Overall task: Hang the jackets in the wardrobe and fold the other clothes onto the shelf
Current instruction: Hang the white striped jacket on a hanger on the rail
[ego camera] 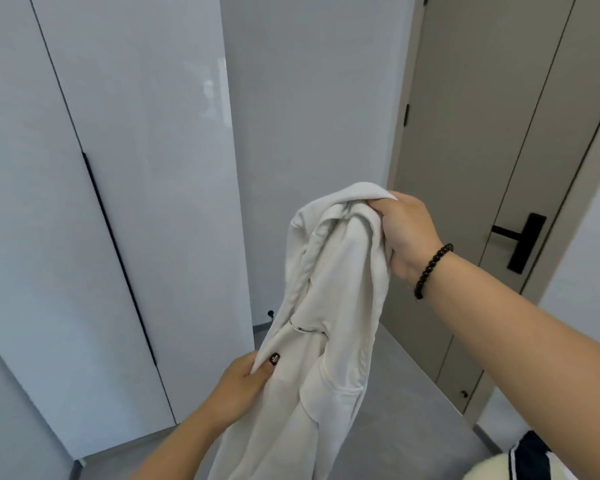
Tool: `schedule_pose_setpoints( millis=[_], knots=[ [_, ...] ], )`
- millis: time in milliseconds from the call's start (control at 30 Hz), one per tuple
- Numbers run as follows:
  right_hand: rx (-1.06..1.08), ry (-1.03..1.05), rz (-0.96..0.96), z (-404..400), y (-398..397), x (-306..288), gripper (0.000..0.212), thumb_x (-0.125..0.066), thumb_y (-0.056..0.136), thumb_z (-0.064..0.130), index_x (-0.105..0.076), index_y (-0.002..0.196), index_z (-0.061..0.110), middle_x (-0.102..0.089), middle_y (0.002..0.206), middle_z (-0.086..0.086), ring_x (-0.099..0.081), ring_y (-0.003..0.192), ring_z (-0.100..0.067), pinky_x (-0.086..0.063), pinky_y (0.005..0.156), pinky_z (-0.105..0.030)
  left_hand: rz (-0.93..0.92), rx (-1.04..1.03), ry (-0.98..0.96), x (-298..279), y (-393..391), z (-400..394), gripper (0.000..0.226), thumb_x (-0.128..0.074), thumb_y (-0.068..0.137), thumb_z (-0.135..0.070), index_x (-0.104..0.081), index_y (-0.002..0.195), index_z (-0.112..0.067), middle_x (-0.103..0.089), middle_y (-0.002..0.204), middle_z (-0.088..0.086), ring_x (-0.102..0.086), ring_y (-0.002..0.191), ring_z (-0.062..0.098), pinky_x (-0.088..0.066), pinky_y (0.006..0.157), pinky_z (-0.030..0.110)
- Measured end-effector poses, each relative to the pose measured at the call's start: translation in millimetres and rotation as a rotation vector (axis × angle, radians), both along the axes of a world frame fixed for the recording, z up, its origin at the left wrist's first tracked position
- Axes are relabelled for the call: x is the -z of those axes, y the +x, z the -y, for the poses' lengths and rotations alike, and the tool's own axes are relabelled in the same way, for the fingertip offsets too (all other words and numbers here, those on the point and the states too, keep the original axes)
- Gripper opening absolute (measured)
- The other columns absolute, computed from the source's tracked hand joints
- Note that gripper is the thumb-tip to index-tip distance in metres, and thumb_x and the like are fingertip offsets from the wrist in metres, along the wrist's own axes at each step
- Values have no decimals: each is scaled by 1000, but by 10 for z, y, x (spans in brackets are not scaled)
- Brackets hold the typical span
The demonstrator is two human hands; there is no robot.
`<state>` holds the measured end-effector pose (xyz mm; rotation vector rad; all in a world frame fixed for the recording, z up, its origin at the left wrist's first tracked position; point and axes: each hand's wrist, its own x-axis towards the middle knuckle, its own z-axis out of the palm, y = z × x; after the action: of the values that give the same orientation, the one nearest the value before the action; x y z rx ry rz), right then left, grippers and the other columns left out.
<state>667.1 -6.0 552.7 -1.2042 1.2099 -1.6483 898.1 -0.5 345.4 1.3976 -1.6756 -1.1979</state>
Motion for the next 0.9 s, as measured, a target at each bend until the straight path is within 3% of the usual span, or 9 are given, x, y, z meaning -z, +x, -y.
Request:
schedule_pose_setpoints(
  millis=[167, 267, 367, 467, 533, 600, 667, 800, 900],
  knots=[
    [50, 211, 117, 316, -329, 323, 11, -66, 79, 7, -74, 86, 6, -72, 78, -7, -69, 70, -21, -56, 71, -34, -229, -210, 54, -303, 30, -13, 24, -51, 99, -32, -73, 97, -23, -76, 97, -2, -72, 91, 17, -54, 86, 37],
    [-177, 320, 59, 443, -414, 642, 45, -63, 89, 34, -58, 125, 8, -69, 114, -7, -67, 101, -24, -51, 94, -46, -370, -227, 54, -607, -81, -81, 23, -52, 97, -27, -75, 95, -26, -75, 101, 0, -72, 95, 20, -54, 87, 40],
    [-524, 353, -235, 393, -293, 940, 97, -62, 74, 67, -8, 150, 42, -28, 149, 20, -32, 136, -7, -28, 113, -41, -475, -229, 43, -888, -197, -142, 24, -51, 95, -19, -74, 100, -23, -74, 106, 5, -71, 98, 21, -53, 88, 37],
    [-618, 235, -692, 255, -4, 1277, 114, -71, 53, 76, -6, 145, 55, 2, 142, 32, 0, 135, 5, -17, 114, -35, -620, -204, 7, -1122, -217, -181, 23, -58, 79, -16, -73, 95, -10, -73, 103, 12, -69, 95, 25, -54, 83, 34],
    [-655, 92, -819, 161, 266, 1418, 101, -74, 53, 71, -19, 137, 61, 2, 143, 35, -2, 134, 8, -21, 110, -29, -724, -181, -16, -1240, -188, -225, 16, -60, 69, -15, -71, 79, -12, -70, 88, 12, -69, 82, 22, -57, 70, 28],
    [-661, -9, -750, 135, 509, 1443, 76, -77, 62, 54, -35, 126, 55, -33, 137, 29, -33, 125, 9, -34, 98, -16, -796, -180, -32, -1310, -141, -274, 9, -64, 70, -17, -71, 66, -14, -68, 76, 8, -69, 74, 18, -55, 63, 26],
    [-629, -11, -675, 151, 690, 1389, 56, -77, 67, 40, -47, 115, 45, -55, 110, 28, -51, 100, 14, -42, 76, -6, -838, -214, -43, -1333, -45, -305, 15, -65, 73, -23, -73, 63, -16, -70, 72, 6, -71, 71, 17, -55, 60, 25],
    [-563, -53, -686, 297, 897, 1298, 18, -64, 76, 16, -61, 94, 21, -65, 86, 10, -58, 77, 0, -45, 61, -9, -881, -326, -71, -1340, 242, -273, 18, -62, 80, -26, -74, 70, -16, -68, 78, 4, -69, 76, 15, -55, 69, 28],
    [-587, -77, -674, 410, 968, 1208, 13, -58, 78, 7, -62, 80, 20, -61, 70, 10, -54, 61, -1, -42, 55, -12, -931, -426, -68, -1296, 456, -171, 26, -56, 90, -19, -74, 72, -15, -69, 79, 4, -68, 75, 15, -49, 75, 30]
  ],
)
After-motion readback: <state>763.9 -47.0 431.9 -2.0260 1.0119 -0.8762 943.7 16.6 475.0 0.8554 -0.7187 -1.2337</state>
